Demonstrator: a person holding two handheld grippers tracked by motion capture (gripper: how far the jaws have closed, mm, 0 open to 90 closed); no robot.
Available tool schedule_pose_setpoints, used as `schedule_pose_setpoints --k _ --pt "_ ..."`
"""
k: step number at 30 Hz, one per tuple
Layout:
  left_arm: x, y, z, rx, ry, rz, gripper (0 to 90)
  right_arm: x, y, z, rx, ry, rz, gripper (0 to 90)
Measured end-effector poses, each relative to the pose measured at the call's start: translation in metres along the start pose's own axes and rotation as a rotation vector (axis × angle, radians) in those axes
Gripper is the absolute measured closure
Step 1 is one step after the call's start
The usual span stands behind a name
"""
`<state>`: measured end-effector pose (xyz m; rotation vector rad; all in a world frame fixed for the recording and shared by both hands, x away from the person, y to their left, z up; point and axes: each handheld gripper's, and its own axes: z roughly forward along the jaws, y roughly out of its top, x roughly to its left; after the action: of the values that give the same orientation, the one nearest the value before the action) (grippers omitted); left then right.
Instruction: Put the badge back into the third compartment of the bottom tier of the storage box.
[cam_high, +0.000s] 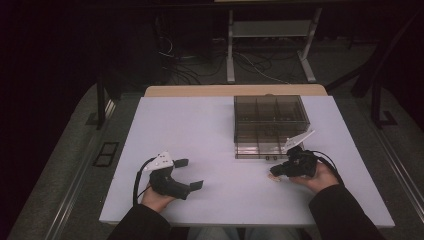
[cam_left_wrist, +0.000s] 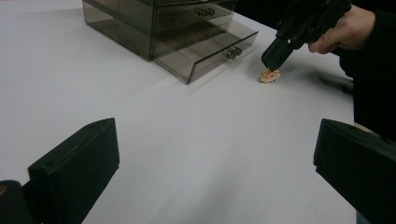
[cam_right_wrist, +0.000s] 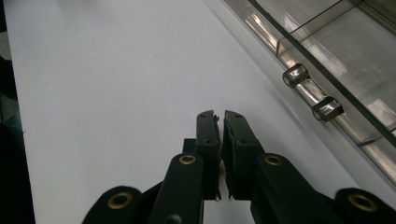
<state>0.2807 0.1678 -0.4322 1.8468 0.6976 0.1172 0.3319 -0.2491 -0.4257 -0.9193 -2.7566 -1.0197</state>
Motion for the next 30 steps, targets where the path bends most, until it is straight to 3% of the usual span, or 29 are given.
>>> schedule_pose_setpoints --k 12,30 --pt "0.0 0.0 0.0 -0.002 -0.002 -0.002 0.0 -0.001 -0.001 -0.002 -0.001 -0.011 0.011 83.9" --pt "0.0 0.0 0.0 0.002 -0.001 -0.001 0.0 -0.007 -0.001 -0.022 -0.075 -0.006 0.042 83.9"
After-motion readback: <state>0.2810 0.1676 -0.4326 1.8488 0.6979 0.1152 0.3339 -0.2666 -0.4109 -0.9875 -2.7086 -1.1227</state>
